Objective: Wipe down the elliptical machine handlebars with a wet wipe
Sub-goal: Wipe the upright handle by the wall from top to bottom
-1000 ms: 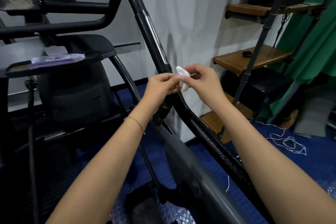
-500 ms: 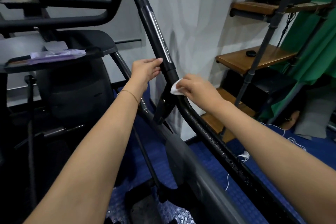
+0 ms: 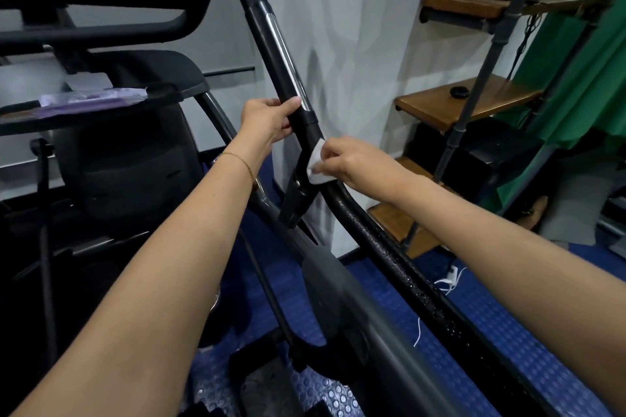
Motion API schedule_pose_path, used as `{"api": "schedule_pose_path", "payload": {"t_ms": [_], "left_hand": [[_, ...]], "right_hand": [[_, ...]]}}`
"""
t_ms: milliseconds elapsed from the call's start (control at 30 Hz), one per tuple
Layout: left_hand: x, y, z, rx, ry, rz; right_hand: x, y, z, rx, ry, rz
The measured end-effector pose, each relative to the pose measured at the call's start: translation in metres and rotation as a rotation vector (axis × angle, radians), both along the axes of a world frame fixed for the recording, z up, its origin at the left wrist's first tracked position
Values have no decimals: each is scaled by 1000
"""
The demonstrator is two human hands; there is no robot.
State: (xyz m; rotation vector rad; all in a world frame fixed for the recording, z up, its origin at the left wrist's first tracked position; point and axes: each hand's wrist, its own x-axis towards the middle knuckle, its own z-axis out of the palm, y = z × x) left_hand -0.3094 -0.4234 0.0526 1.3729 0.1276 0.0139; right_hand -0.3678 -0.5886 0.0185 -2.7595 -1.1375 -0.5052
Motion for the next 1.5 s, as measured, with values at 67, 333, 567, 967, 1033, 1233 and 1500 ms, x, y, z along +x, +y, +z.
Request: {"api": "schedule_pose_path", "payload": {"t_ms": [67,333,567,967,1033,1233,1500], "left_hand": [[0,1,0,32,-1,-1],[-3,-6,-3,174,-42,83],[-3,-10,-2,244,-54,74],[2,-12,-2,337,-25,138],[2,-13,-4,344,-31,150],[0,-17,-5,325,-35,179],[-2,-22,-5,337,-49,229]], "right_hand": [[-20,-10,-9,-1,79,-2],[-28,-12,-13,225,226,-235],[-39,-25,-15,339,427,-285],[-46,-24,-15,337,399,-316],[-51,-28,-18,347,388,-322],[-65,-44,-19,264,379,-227],[-85,-53,-23,285,330,-192]]}}
